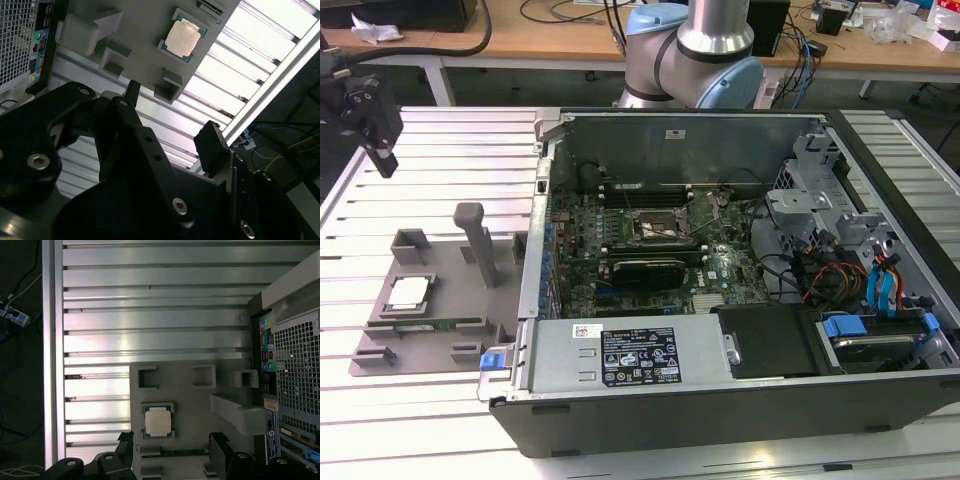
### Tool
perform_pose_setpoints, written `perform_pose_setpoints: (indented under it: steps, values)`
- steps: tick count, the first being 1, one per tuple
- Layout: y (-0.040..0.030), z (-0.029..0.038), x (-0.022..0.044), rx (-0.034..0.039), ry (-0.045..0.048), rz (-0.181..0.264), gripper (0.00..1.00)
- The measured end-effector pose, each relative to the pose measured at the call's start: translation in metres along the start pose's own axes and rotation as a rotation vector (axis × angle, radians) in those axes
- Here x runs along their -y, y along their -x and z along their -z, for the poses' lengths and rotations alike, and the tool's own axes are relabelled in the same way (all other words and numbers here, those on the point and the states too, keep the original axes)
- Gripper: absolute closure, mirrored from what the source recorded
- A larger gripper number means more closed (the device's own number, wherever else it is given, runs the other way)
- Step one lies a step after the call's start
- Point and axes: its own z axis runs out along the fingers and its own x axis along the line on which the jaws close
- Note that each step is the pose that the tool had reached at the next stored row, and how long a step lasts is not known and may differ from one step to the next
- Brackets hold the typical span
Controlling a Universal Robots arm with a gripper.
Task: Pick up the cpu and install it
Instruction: 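Pick up the cpu and move it towards the insertion slot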
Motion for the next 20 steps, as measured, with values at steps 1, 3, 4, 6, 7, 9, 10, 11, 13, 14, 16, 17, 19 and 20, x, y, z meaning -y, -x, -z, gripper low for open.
perform_pose_setpoints:
  steps: [1,3,4,6,7,9,10,11,13,14,16,17,19,20]
  values:
    - [0.0000,-0.0004,0.0000,0.0000,0.0000,0.000,0.29]
    - [0.0000,-0.0012,0.0000,0.0001,0.0001,0.000,0.29]
    - [0.0000,-0.0015,0.0001,0.0000,0.0000,0.000,0.29]
    - [-0.0001,-0.0021,0.0001,0.0000,0.0001,0.000,0.29]
    - [-0.0001,-0.0028,0.0001,0.0000,0.0000,0.000,0.29]
    - [-0.0001,-0.0040,0.0002,0.0000,0.0000,0.000,0.29]
    - [-0.0001,-0.0044,0.0002,0.0000,0.0000,0.000,0.29]
    - [-0.0001,-0.0048,0.0002,0.0000,0.0000,0.000,0.29]
    - [-0.0001,-0.0058,0.0002,0.0000,0.0001,0.000,0.29]
    - [-0.0001,-0.0062,0.0002,0.0000,0.0000,0.000,0.29]
    - [-0.0002,-0.0080,0.0003,0.0000,0.0001,0.000,0.29]
    - [-0.0002,-0.0085,0.0003,0.0000,0.0001,0.000,0.29]
    - [-0.0002,-0.0097,0.0004,0.0000,0.0000,0.000,0.29]
    - [-0.0002,-0.0102,0.0004,0.0000,0.0000,0.000,0.29]
